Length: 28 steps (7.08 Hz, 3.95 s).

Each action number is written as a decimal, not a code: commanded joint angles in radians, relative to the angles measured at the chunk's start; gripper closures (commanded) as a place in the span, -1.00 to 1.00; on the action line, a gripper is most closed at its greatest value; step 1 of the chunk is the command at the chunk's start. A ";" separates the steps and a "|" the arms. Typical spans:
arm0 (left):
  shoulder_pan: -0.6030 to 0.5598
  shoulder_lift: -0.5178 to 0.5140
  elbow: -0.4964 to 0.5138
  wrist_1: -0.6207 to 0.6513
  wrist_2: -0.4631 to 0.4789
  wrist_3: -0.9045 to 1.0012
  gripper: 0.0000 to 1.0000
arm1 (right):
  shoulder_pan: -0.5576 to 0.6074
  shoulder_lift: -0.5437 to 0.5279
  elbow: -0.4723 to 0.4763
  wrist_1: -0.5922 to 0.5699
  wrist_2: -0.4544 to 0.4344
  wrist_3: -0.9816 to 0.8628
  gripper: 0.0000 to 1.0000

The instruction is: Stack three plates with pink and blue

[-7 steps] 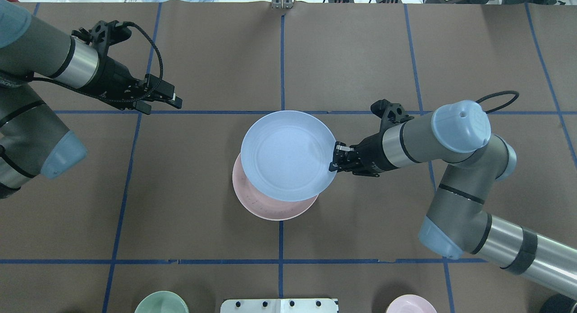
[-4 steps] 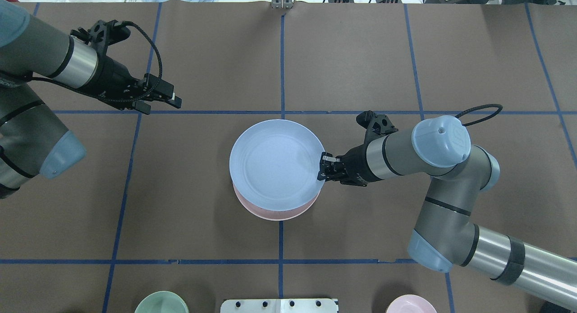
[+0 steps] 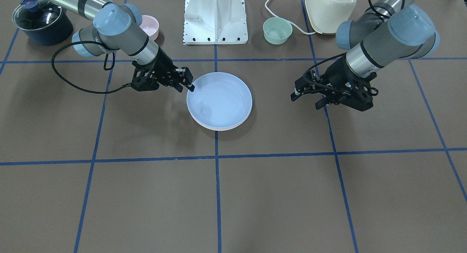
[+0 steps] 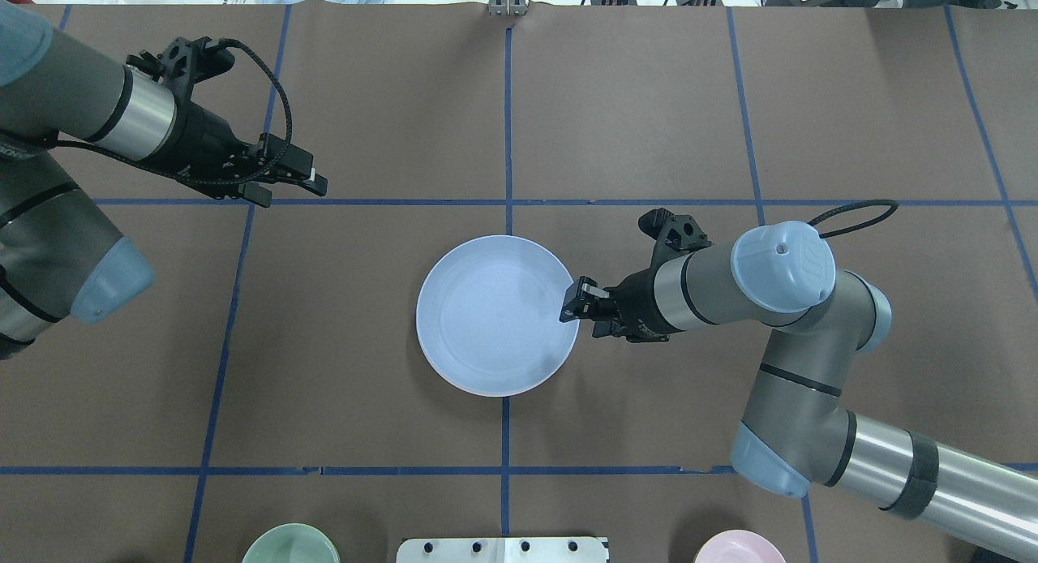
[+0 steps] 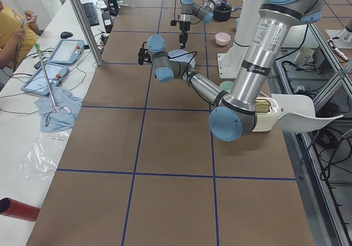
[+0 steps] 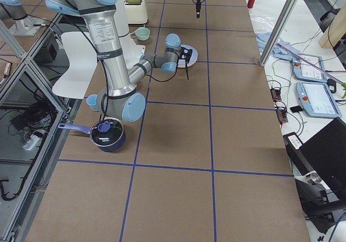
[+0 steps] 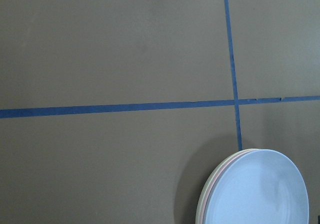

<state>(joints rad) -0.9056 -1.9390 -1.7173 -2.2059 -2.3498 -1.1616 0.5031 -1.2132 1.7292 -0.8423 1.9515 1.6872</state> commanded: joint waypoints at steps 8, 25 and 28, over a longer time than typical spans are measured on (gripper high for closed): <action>-0.466 0.356 0.129 0.026 0.003 1.015 -1.00 | 0.781 -0.445 0.012 -0.382 0.421 -1.196 -1.00; -0.619 0.318 0.142 0.291 0.000 1.246 -1.00 | 0.959 -0.447 0.030 -0.604 0.428 -1.528 -1.00; -0.621 0.321 0.118 0.295 0.009 1.247 -1.00 | 0.959 -0.447 0.032 -0.603 0.429 -1.526 -1.00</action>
<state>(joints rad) -1.5256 -1.6203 -1.5874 -1.9127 -2.3420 0.0857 1.4619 -1.6608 1.7607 -1.4462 2.3804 0.1609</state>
